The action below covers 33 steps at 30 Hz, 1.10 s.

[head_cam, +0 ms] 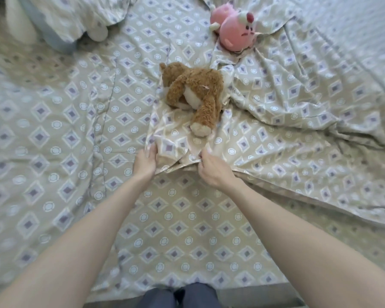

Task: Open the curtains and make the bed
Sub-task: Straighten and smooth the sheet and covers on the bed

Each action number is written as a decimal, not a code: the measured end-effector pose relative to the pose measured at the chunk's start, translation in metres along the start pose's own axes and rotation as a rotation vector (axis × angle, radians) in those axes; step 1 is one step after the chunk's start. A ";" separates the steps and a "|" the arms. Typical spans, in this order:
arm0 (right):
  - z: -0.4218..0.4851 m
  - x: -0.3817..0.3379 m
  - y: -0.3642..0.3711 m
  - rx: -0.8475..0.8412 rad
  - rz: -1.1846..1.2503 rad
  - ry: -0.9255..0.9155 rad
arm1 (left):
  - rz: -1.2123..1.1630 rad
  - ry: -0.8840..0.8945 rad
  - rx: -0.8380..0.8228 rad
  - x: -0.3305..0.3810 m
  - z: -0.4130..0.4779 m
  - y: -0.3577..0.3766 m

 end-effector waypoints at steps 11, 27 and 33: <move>-0.128 -0.033 0.023 -0.396 -0.136 0.030 | 0.249 0.038 -0.286 -0.053 -0.137 -0.038; -0.222 -0.024 0.002 0.038 -0.223 0.215 | 1.136 1.017 -0.560 0.028 -0.183 -0.047; -0.244 -0.061 0.020 0.130 -0.209 0.360 | 1.037 0.938 -0.792 0.041 -0.183 -0.080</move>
Point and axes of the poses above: each hand's wrist, its own z-axis towards the middle knuckle, its own y-axis out of the palm, x = y × z, the point moved 7 cm from there along z, towards the middle knuckle, and after that the axes turned 1 degree about z, right-handed, at the moved point
